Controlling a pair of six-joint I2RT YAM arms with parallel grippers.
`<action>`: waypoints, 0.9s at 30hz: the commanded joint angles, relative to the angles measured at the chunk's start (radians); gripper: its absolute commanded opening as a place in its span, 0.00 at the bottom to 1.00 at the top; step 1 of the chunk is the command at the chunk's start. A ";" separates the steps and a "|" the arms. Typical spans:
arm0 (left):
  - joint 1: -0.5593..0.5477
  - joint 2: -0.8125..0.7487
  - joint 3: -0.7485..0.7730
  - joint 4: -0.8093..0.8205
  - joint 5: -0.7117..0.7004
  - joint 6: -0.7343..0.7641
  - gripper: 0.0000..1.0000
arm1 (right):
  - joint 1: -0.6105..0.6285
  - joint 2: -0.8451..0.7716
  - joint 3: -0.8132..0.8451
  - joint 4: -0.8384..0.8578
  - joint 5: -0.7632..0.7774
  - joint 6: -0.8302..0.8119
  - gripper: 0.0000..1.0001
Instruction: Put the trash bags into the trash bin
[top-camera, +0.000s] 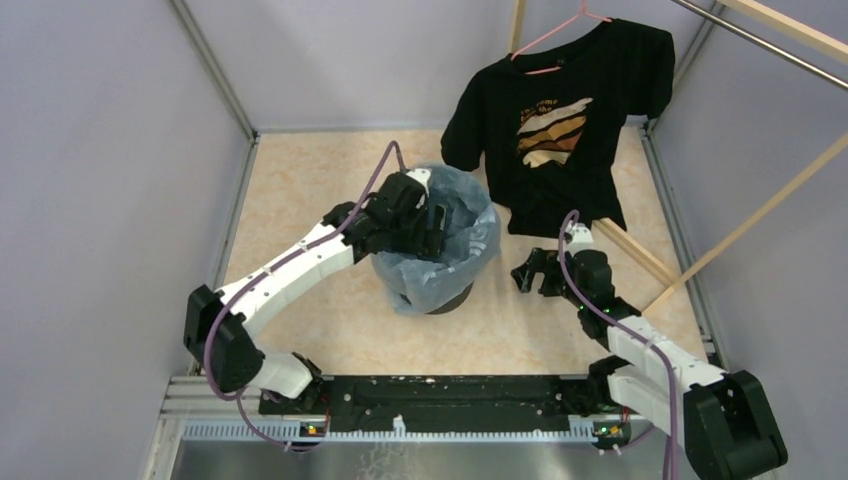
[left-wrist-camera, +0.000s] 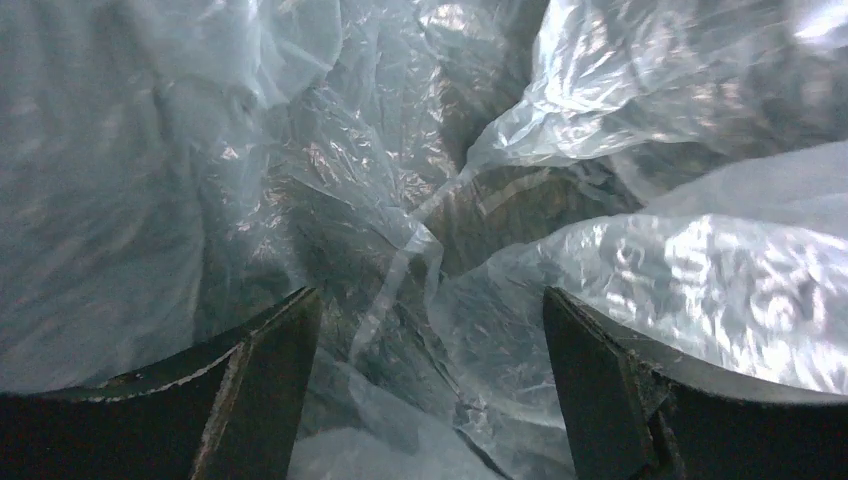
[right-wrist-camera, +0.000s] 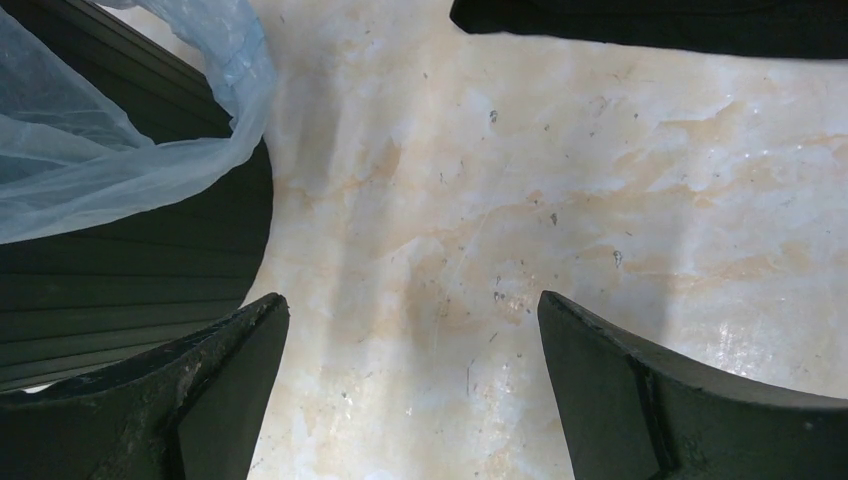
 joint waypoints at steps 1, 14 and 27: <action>-0.001 0.091 -0.037 0.058 0.022 -0.030 0.86 | 0.001 -0.006 0.037 0.050 -0.007 -0.005 0.94; -0.001 0.256 -0.119 0.160 -0.036 -0.050 0.68 | 0.001 -0.019 0.031 0.053 -0.007 -0.005 0.95; -0.001 0.157 -0.123 0.114 -0.003 -0.054 0.80 | 0.001 0.008 0.045 0.049 -0.010 -0.006 0.96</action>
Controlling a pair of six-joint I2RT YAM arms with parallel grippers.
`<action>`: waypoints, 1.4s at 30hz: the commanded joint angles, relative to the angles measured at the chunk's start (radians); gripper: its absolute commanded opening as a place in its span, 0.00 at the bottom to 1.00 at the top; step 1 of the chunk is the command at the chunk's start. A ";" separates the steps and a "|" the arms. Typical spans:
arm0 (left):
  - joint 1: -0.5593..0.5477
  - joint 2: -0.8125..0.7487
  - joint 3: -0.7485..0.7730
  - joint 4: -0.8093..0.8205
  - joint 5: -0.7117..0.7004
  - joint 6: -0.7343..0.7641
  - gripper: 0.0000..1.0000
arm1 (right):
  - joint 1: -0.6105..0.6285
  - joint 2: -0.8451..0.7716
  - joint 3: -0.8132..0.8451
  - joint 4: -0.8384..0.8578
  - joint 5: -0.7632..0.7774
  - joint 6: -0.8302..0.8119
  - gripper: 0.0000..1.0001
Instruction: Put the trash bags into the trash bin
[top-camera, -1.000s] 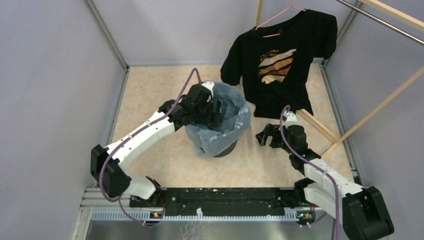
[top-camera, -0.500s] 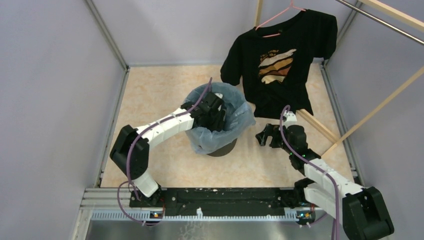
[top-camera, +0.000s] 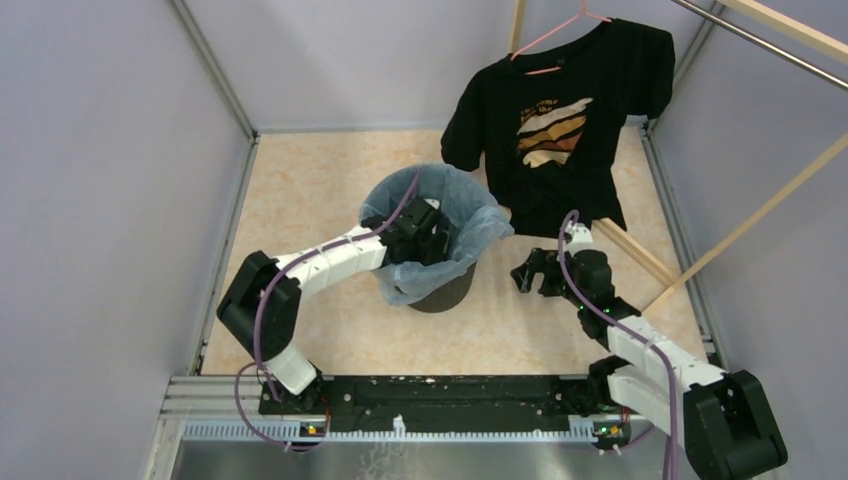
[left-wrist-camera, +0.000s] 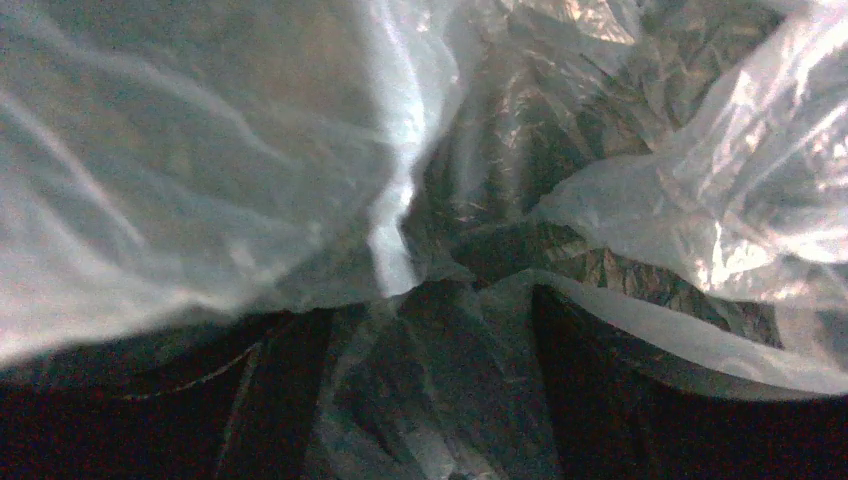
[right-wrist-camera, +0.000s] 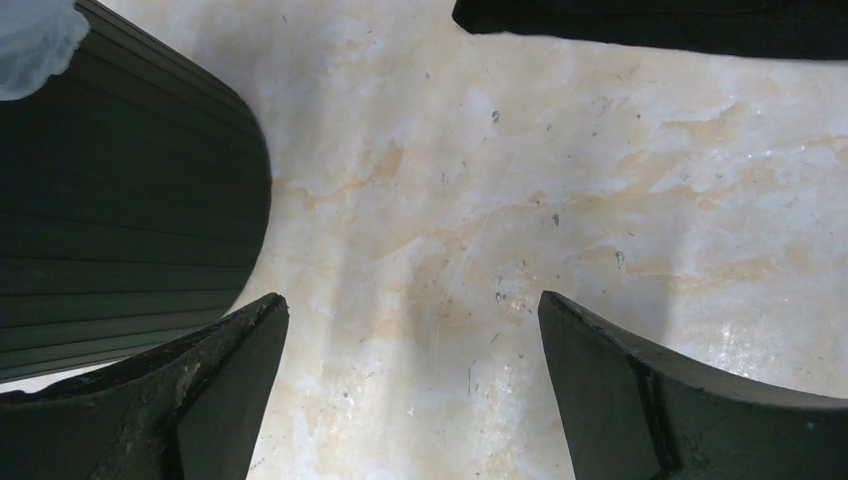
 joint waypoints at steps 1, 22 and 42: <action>-0.002 -0.087 0.050 -0.036 0.022 0.000 0.82 | 0.001 0.014 0.049 0.045 -0.006 -0.007 0.96; -0.003 -0.596 0.218 -0.118 0.224 0.049 0.98 | 0.012 0.621 0.396 0.274 -0.227 0.285 0.97; -0.003 -0.843 0.379 -0.130 0.189 0.076 0.98 | 0.365 0.918 0.652 0.390 -0.164 0.469 0.95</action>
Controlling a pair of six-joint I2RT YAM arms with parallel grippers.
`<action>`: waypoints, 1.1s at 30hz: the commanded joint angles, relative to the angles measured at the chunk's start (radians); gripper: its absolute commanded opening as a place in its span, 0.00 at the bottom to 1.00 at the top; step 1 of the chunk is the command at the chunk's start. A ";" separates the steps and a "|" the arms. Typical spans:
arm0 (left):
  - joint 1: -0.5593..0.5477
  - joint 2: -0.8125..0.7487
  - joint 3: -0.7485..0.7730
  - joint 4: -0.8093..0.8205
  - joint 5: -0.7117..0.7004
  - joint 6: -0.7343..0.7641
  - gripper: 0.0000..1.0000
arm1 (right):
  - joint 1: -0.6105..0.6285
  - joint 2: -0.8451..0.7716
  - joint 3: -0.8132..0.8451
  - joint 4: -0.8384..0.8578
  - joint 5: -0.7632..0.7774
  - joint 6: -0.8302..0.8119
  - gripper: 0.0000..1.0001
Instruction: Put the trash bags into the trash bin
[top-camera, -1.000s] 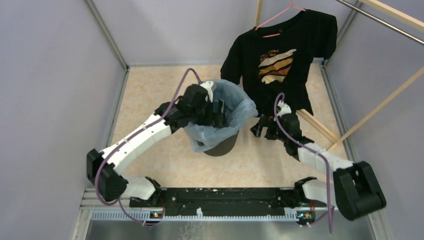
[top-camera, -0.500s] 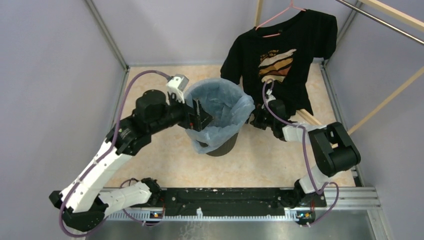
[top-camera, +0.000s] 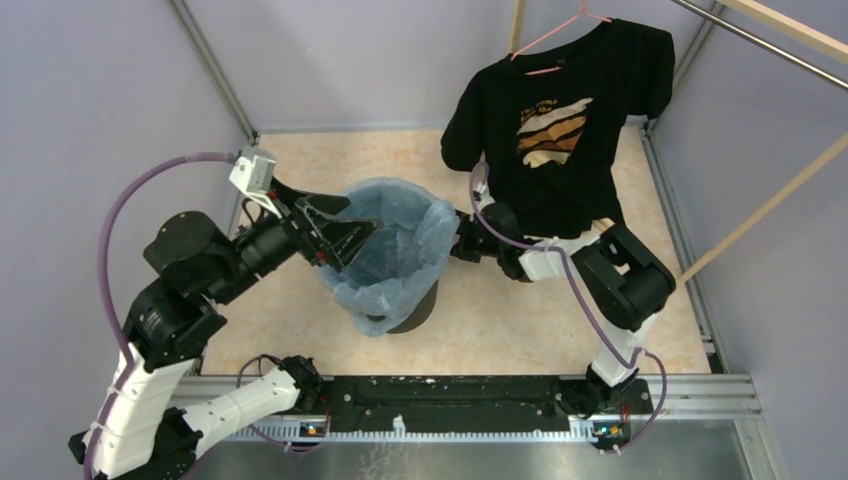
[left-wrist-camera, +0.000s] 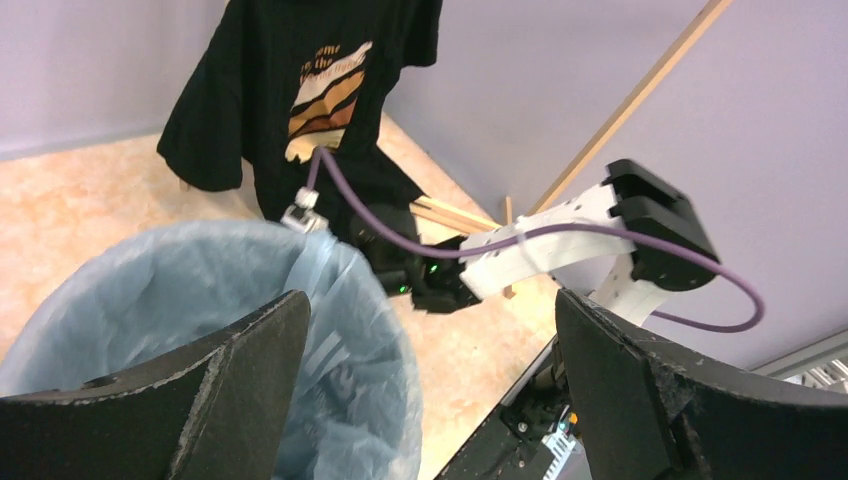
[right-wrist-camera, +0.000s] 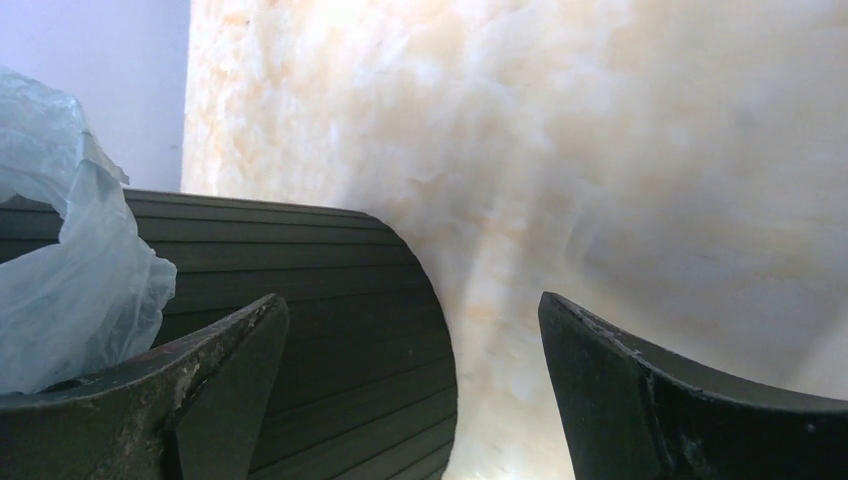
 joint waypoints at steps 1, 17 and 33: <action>-0.003 -0.013 0.034 -0.025 0.008 0.002 0.99 | 0.110 0.076 0.124 0.075 0.039 0.094 0.95; -0.003 -0.070 -0.003 -0.029 0.018 -0.028 0.99 | 0.055 -0.023 0.048 -0.007 -0.038 0.106 0.94; -0.002 -0.026 0.067 -0.073 0.016 -0.011 0.98 | 0.354 -0.092 -0.159 0.352 0.083 0.165 0.94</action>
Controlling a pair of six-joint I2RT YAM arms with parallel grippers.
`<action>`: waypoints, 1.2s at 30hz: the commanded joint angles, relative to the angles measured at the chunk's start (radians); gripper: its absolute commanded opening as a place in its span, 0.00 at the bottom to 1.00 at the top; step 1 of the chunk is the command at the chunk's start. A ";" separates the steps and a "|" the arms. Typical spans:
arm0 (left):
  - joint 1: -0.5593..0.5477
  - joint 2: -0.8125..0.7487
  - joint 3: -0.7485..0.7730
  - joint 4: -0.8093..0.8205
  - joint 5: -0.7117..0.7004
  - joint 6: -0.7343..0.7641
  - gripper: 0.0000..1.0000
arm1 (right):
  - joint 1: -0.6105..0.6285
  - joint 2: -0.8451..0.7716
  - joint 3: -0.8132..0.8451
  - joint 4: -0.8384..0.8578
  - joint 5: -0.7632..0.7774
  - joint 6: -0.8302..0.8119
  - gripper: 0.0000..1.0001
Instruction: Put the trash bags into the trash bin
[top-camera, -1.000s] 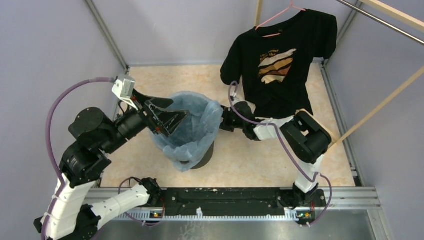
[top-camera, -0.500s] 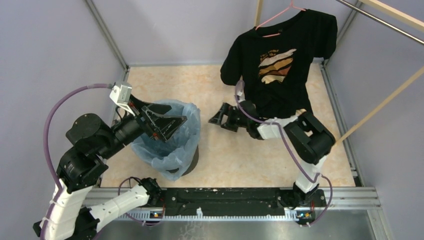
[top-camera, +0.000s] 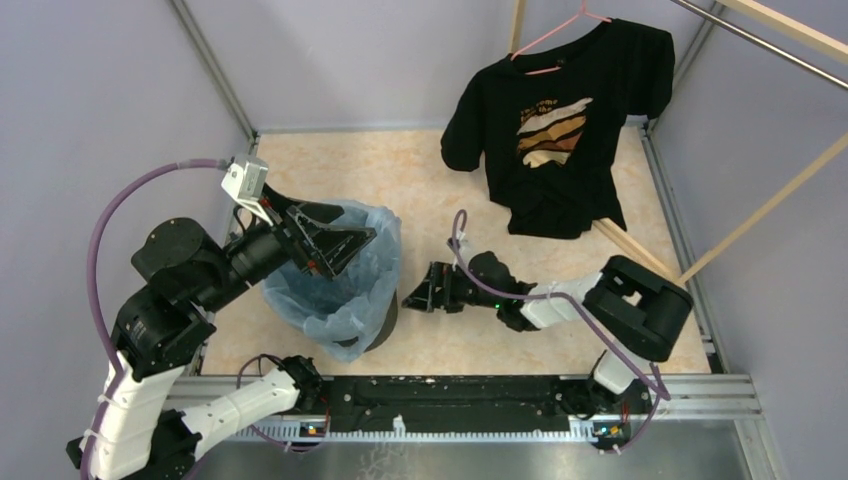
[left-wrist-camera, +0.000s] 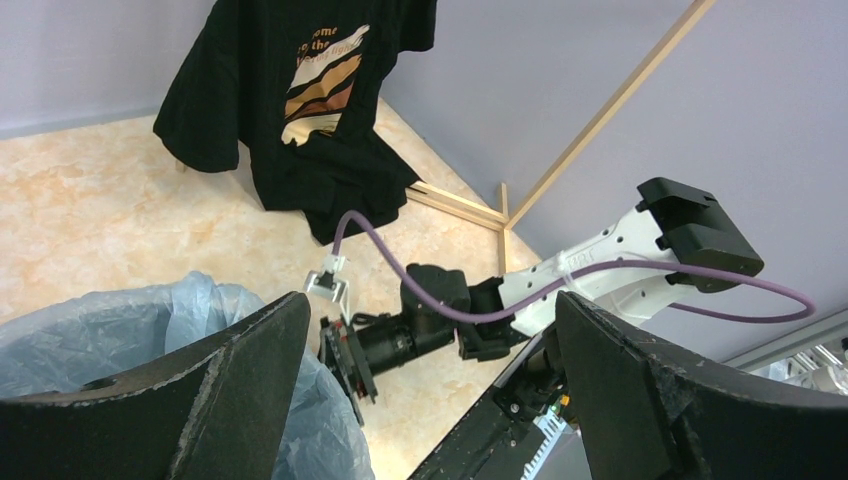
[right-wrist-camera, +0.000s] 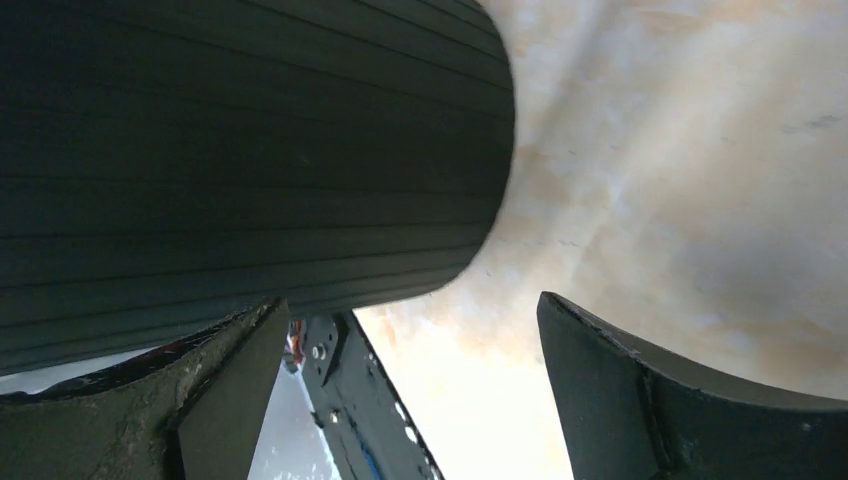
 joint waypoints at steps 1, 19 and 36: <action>-0.002 -0.003 0.015 0.001 0.003 -0.004 0.99 | 0.058 0.101 0.112 0.193 0.066 0.017 0.94; -0.002 -0.025 -0.027 0.046 -0.014 -0.040 0.98 | 0.018 0.114 0.307 -0.071 0.029 -0.094 0.92; -0.002 -0.102 -0.171 0.310 -0.201 0.043 0.98 | -0.073 -0.989 0.645 -1.402 0.567 -0.715 0.99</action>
